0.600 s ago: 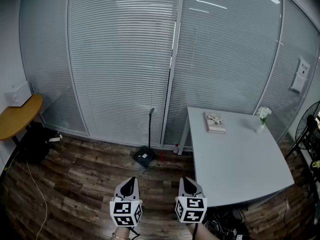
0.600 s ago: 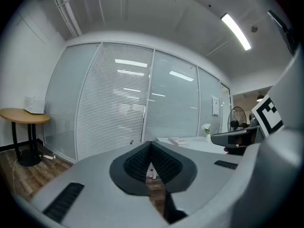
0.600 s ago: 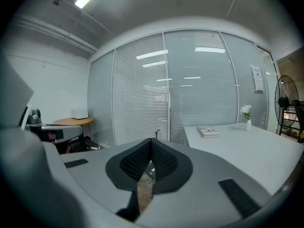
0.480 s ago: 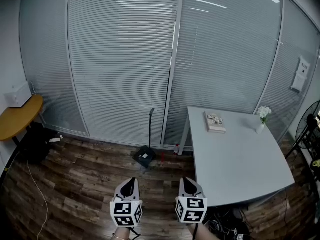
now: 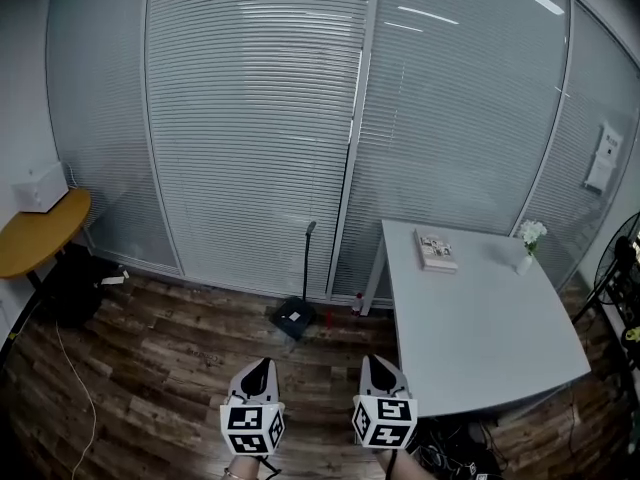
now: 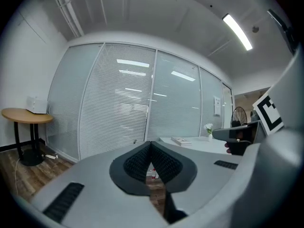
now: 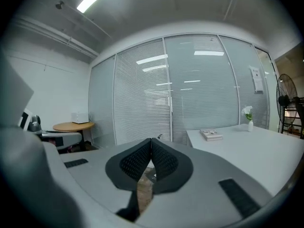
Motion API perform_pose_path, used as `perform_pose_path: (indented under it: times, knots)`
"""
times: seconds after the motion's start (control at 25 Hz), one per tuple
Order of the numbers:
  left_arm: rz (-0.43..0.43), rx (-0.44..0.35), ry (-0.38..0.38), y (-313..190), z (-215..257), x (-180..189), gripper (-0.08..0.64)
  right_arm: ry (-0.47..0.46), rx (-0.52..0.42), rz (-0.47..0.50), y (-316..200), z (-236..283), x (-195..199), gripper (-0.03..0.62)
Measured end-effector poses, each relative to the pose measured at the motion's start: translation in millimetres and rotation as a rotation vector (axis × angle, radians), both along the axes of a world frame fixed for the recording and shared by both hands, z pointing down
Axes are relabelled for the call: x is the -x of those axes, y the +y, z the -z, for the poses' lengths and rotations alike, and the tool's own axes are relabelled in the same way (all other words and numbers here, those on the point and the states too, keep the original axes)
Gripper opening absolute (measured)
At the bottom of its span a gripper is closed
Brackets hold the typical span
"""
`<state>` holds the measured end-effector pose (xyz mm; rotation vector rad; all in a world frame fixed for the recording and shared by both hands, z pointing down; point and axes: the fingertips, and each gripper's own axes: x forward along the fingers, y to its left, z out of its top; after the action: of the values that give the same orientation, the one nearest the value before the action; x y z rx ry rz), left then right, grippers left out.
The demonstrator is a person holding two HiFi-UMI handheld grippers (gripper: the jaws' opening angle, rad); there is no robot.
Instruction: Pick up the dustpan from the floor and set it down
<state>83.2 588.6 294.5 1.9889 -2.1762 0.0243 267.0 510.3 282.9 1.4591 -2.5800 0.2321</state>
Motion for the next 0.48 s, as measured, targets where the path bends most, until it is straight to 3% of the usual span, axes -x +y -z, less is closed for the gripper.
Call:
perform_pose_path:
  times: [0.48]
  knots:
    - [-0.020,-0.001,-0.009,0,-5,36,0.018,-0.004,0.029,-0.045,-6,-8,23,0.032]
